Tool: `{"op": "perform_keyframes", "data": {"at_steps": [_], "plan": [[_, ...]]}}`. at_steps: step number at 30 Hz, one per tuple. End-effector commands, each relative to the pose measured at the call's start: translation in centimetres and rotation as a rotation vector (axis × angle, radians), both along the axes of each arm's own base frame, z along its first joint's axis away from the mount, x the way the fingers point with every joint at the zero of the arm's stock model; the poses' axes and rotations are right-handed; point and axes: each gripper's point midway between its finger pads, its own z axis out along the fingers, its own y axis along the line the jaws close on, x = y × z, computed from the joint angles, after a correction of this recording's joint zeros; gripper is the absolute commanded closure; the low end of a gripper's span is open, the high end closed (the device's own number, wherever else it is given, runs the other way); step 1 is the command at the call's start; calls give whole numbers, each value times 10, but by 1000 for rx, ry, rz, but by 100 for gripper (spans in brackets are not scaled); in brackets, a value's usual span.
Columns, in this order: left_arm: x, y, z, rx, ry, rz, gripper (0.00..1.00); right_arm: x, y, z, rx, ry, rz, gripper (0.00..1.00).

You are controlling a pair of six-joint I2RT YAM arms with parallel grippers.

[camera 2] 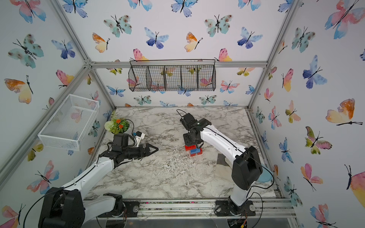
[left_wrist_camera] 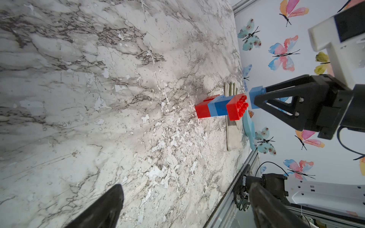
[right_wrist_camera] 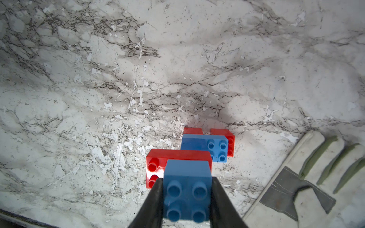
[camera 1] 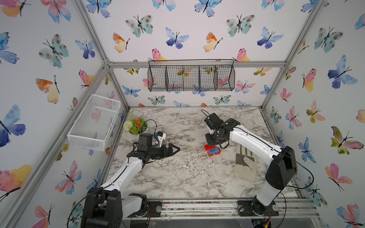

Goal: Assemble a giraffe with lego
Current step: Assemble the lego brick with the lego brick.

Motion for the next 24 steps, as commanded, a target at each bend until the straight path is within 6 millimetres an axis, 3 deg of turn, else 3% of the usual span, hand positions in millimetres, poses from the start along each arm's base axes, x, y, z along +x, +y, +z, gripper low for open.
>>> {"op": "perform_keyframes", "data": {"at_steps": [1,24], "plan": [[-4,-4,0,-18,5,-26,2,-8,-11,-11,-43,45,-1,67],[-3,-4,-1,-16,8,-24,2,-11,-17,-23,-60,65,-1,68]]}}
